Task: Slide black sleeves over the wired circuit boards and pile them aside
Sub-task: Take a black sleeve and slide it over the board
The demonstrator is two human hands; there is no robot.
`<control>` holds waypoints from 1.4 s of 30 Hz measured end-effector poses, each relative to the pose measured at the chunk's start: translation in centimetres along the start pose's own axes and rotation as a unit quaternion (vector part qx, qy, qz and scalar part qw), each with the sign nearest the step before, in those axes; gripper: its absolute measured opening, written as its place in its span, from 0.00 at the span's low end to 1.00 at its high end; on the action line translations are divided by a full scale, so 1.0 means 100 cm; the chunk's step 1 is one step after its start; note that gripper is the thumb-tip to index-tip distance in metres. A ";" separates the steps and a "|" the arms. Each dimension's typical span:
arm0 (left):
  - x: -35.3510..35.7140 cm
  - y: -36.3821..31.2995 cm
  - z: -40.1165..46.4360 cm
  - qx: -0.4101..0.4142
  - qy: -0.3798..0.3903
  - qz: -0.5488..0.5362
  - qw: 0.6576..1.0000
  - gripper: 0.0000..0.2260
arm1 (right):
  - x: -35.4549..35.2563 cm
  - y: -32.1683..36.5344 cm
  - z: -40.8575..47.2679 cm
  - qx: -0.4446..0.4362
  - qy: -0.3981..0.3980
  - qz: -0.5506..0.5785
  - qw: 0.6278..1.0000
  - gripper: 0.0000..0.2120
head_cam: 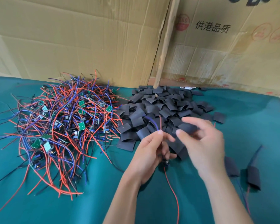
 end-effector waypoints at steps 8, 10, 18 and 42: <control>0.002 0.003 -0.003 0.013 0.000 0.072 0.997 0.12 | 0.002 -0.018 -0.014 0.052 0.036 0.116 0.991 0.12; 0.003 0.003 -0.004 0.014 0.011 0.087 0.996 0.12 | -0.001 -0.018 -0.014 0.040 0.028 0.080 0.996 0.14; 0.009 -0.003 -0.005 0.011 -0.013 0.037 0.999 0.14 | 0.008 0.009 -0.033 -0.070 0.030 0.060 0.995 0.13; 0.006 -0.002 -0.003 0.074 -0.082 0.202 0.973 0.14 | -0.024 -0.012 -0.005 0.035 -0.076 0.238 0.968 0.15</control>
Point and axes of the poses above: each hand's wrist, its own z-axis towards the middle knuckle, its own x-axis out of the palm, y = z × x, the point moved 8 cm from there along z, towards the middle knuckle, and after that the axes turned 12 degrees about -y, right-handed, at the moved point
